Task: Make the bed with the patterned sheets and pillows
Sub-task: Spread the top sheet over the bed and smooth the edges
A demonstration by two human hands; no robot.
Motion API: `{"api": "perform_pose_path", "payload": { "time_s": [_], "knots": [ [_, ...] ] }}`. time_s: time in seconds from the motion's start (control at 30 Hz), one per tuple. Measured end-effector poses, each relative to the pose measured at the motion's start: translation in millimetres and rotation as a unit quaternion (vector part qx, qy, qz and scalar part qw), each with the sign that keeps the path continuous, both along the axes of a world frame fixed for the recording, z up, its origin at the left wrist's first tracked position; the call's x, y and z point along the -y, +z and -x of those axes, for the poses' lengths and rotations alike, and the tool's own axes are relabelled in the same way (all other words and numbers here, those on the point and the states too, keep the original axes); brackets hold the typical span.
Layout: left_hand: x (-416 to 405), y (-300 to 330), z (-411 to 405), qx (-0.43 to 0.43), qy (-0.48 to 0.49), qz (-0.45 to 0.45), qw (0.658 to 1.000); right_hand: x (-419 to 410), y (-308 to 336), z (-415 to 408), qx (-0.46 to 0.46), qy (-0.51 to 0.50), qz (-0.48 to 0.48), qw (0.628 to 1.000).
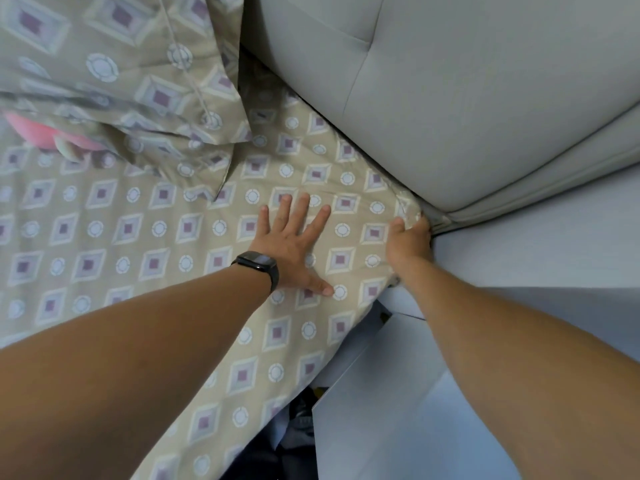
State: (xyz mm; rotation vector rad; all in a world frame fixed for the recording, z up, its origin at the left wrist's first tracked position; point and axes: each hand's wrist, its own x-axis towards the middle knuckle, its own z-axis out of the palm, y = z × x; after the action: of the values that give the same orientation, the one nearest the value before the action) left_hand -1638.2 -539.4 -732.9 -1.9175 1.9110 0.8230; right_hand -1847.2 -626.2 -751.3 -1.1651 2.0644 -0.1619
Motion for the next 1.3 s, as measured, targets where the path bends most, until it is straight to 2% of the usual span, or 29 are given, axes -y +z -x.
{"api": "perform_pose_path", "payload": {
  "time_s": [0.07,0.13,0.23,0.3,0.37,0.47,0.53,0.6,0.77,0.93,1.17,1.23,1.3],
  "knots": [
    [-1,3,1,-0.003,-0.011,-0.004,1.000,13,3,4,0.006,-0.027,-0.067,0.997],
    [-9,13,0,-0.024,-0.025,-0.018,0.999,12,12,-6,-0.037,-0.031,-0.091,0.995],
    [-44,59,-14,-0.102,0.049,-0.075,0.991,-14,57,-42,-0.067,-0.010,-0.079,0.995],
    [-79,103,-28,-0.151,0.141,-0.126,0.970,-44,101,-68,-0.023,0.020,-0.091,0.995],
    [-120,173,-49,-0.184,0.234,-0.145,0.944,-77,174,-95,0.037,0.055,-0.089,0.994],
    [-171,281,-73,-0.232,0.354,-0.137,0.896,-123,279,-122,0.088,0.109,-0.043,0.989],
    [-198,348,-84,-0.250,0.398,-0.108,0.876,-148,341,-138,0.105,0.141,-0.017,0.984],
    [-219,405,-95,-0.249,0.407,-0.091,0.874,-163,395,-160,0.113,0.163,-0.007,0.980],
    [-254,491,-128,-0.239,0.387,-0.052,0.889,-180,481,-220,0.136,0.240,0.065,0.959],
    [-288,515,-172,-0.216,0.386,-0.002,0.897,-198,514,-258,0.154,0.292,0.101,0.939],
    [-319,491,-200,-0.190,0.415,-0.025,0.889,-209,510,-262,0.086,0.366,0.038,0.926],
    [-326,479,-201,-0.195,0.439,-0.017,0.877,-208,498,-267,0.057,0.421,0.021,0.905],
    [-331,464,-199,-0.195,0.480,-0.002,0.855,-208,484,-273,0.018,0.505,0.007,0.863]
  ]
}}
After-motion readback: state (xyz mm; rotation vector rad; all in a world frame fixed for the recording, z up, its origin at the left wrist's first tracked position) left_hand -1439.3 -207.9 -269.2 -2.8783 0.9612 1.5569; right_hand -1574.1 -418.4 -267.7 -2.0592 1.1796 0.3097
